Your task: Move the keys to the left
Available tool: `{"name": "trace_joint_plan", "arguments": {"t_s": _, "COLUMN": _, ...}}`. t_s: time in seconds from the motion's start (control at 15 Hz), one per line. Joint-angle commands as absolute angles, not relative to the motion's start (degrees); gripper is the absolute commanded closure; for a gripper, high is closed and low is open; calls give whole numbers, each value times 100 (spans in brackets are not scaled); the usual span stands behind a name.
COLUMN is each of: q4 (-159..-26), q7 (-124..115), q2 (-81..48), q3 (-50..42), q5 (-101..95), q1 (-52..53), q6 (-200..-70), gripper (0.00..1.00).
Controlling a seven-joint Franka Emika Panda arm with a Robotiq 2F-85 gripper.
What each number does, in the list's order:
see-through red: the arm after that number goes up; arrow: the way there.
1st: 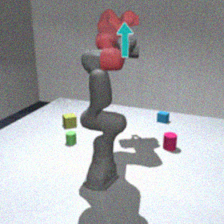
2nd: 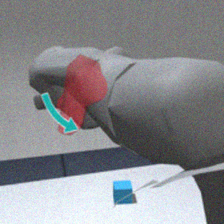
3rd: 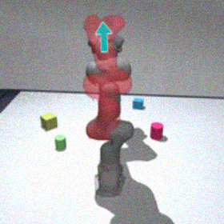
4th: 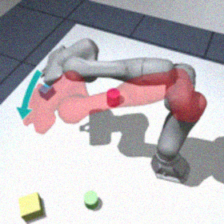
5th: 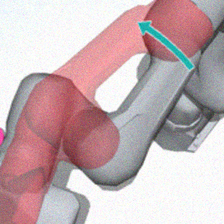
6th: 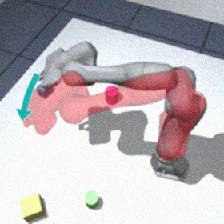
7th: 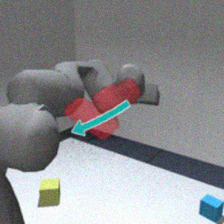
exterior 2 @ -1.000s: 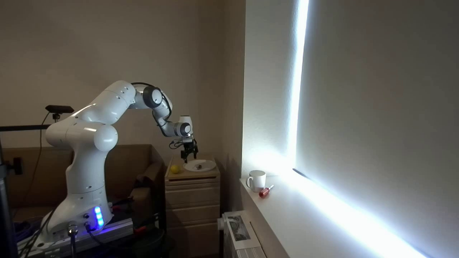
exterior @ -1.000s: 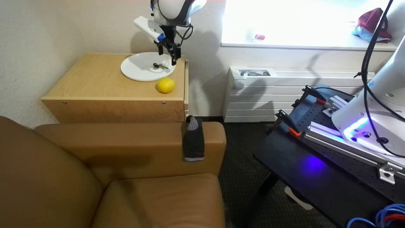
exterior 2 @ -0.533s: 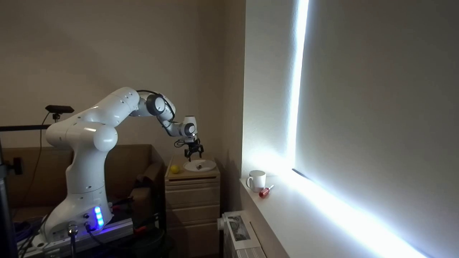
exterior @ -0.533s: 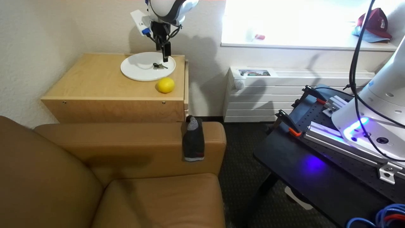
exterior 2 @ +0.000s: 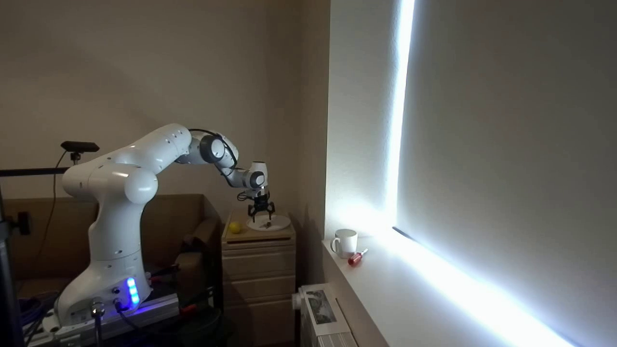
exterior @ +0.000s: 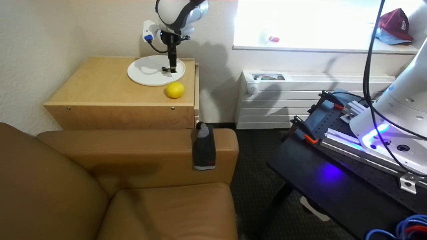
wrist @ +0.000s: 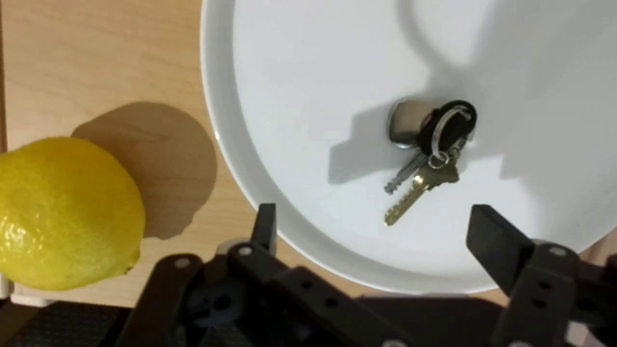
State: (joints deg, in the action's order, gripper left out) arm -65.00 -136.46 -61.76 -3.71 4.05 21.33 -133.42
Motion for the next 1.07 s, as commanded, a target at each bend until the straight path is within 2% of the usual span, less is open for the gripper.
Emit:
{"name": "trace_joint_plan", "arguments": {"t_s": 0.0, "q4": -5685, "q7": -14325, "q2": -6696, "q3": -152, "q5": 759, "q1": 1870, "q6": -13146, "gripper": 0}}
{"name": "trace_joint_plan", "arguments": {"t_s": 0.33, "q4": -5115, "q7": -15275, "q2": -7171, "q3": -224, "q5": 693, "q1": 1902, "q6": -13314, "gripper": 0}}
{"name": "trace_joint_plan", "arguments": {"t_s": 0.4, "q4": -5480, "q7": -15004, "q2": -6934, "q3": -267, "q5": 661, "q1": 1939, "q6": -13316, "gripper": 0}}
{"name": "trace_joint_plan", "arguments": {"t_s": 0.87, "q4": -5303, "q7": -14939, "q2": -7168, "q3": -417, "q5": 623, "q1": 2001, "q6": -13330, "gripper": 0}}
{"name": "trace_joint_plan", "arguments": {"t_s": 0.93, "q4": -5281, "q7": -14937, "q2": -7190, "q3": -394, "q5": 595, "q1": 1991, "q6": -13343, "gripper": 2}}
{"name": "trace_joint_plan", "arguments": {"t_s": 1.0, "q4": -5277, "q7": -14935, "q2": -7197, "q3": -396, "q5": 584, "q1": 1993, "q6": -13363, "gripper": 26}}
